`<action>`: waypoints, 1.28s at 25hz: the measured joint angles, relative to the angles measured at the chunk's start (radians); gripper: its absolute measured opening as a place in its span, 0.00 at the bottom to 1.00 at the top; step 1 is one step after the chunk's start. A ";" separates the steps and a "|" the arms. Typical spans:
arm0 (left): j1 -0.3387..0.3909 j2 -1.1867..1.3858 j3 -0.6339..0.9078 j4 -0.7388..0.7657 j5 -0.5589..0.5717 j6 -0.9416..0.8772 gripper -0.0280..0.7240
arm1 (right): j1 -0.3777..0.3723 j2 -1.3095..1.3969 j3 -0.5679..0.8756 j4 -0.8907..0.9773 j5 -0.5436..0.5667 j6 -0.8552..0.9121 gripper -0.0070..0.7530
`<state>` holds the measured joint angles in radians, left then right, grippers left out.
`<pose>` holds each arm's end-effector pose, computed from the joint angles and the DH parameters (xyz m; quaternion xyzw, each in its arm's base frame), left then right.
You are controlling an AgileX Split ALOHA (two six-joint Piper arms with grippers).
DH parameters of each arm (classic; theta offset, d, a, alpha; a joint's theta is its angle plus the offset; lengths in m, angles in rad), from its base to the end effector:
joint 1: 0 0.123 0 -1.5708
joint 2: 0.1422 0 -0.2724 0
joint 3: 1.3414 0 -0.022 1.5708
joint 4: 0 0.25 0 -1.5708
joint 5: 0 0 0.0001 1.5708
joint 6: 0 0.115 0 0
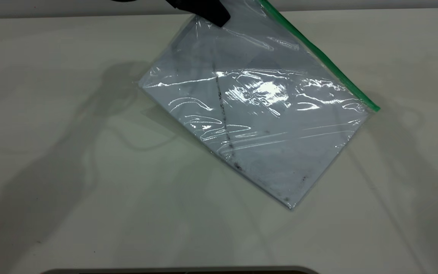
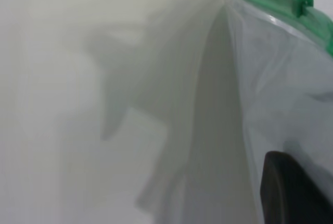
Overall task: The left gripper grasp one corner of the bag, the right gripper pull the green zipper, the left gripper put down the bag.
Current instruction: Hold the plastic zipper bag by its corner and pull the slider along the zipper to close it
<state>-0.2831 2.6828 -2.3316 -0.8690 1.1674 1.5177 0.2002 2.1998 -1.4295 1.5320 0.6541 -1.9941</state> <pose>0.4879 -0.2261 0.0861 0.6234 0.6702 -0.2878 0.2817 0.4434 0.1614 0.1179 -0.4102 0.7690 0.2358 0.4299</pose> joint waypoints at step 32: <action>0.000 -0.030 -0.012 0.050 -0.002 -0.002 0.11 | 0.000 0.060 -0.002 0.021 0.082 -0.015 0.42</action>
<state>-0.2831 2.6527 -2.3436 -0.8188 1.1653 1.5158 0.2002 2.2602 -1.4314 1.5529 0.7361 -2.0095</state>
